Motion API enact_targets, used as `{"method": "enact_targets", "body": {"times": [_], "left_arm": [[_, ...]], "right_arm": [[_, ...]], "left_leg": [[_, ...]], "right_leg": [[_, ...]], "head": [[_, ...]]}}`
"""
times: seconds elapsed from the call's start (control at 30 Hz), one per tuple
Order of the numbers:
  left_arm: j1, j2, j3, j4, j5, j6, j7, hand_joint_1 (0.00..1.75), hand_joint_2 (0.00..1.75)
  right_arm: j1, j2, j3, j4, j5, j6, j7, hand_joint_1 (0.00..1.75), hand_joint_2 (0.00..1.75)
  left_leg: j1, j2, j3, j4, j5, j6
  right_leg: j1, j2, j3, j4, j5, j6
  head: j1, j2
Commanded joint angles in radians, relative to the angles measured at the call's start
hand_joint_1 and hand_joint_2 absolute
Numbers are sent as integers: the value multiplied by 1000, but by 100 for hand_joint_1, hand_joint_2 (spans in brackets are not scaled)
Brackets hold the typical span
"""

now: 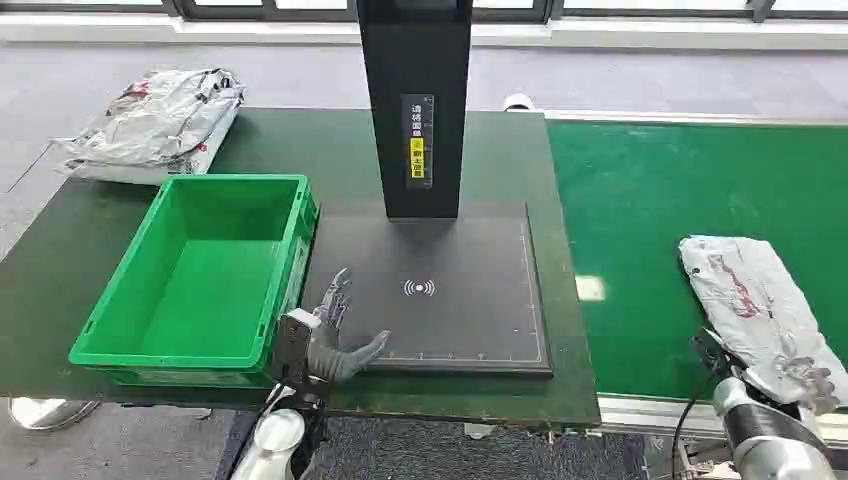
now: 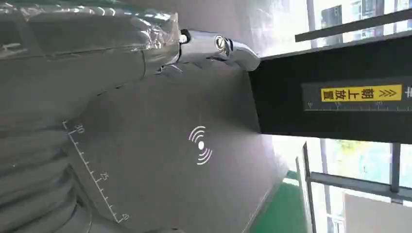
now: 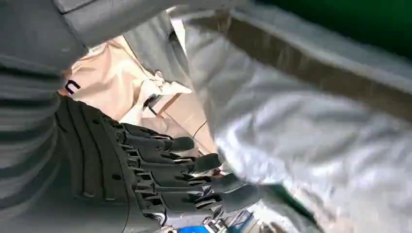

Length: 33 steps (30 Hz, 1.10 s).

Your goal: Moved the parcel from conveyor to table for the left to box.

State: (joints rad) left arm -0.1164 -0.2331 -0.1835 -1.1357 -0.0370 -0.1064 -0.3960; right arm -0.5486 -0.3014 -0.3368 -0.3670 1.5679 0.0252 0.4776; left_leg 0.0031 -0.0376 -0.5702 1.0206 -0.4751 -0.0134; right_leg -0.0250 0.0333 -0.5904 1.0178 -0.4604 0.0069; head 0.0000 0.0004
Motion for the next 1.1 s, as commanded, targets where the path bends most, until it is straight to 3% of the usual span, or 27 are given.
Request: {"method": "enact_targets", "body": {"times": [0.03,0.23,0.27,0.3,0.33,0.37,0.77,0.9,0.93,1.07,1.1], "left_arm": [[-92,3,32,137,-13,-22,-8,0,175],[-94,4,35,142,-14,-21,-14,0,175],[-97,6,36,144,-14,-21,-14,0,175],[-100,7,37,145,-14,-21,-15,0,175],[-101,7,37,146,-14,-21,-15,0,175],[-101,8,39,146,-13,-20,-16,0,175],[-93,12,53,138,-8,-12,-22,0,175],[-78,10,63,126,-4,-6,-25,0,175],[-62,10,68,105,-2,-1,-22,0,175],[-55,13,69,96,-1,1,-21,0,175],[-54,14,69,92,-1,2,-20,0,175]], "right_arm": [[19,-1,-22,83,3,132,-69,0,175],[-3,9,-12,90,-1,175,-133,0,175],[-10,12,-8,91,0,177,-140,26,175],[-16,15,-10,93,-1,179,-146,106,175],[-19,17,-10,93,-2,181,-151,106,175],[-25,23,-13,95,-6,183,-165,175,175],[-93,54,-12,99,-9,167,-163,175,175],[-108,78,-71,91,-65,89,-183,175,175],[-114,99,-171,76,-172,40,-256,175,175],[-133,108,-216,83,-226,36,-300,175,175],[-138,116,-269,79,-291,40,-364,175,175]], "left_leg": [[2,0,1,-1,1,0],[3,4,1,-5,5,1],[2,4,1,-4,5,1],[1,2,3,1,1,1],[2,3,2,0,1,1],[2,4,1,0,2,1],[2,8,1,2,2,3],[2,8,0,1,2,3],[2,5,0,3,1,4],[2,11,-1,1,2,3],[2,8,-1,2,1,4]], "right_leg": [[3,-4,3,-3,1,-1],[5,-6,4,-9,6,-2],[4,-6,4,-8,6,-2],[3,-2,5,-2,1,0],[3,-2,4,-3,2,-1],[4,-3,4,-4,3,-1],[2,2,3,-3,5,2],[2,1,2,-3,5,2],[2,1,2,-1,4,3],[2,4,0,-2,5,2],[2,3,1,-1,4,3]], "head": [[0,0],[0,0],[0,0],[0,0],[0,0],[0,0],[0,0],[0,0],[0,0],[0,0],[0,0]]}}
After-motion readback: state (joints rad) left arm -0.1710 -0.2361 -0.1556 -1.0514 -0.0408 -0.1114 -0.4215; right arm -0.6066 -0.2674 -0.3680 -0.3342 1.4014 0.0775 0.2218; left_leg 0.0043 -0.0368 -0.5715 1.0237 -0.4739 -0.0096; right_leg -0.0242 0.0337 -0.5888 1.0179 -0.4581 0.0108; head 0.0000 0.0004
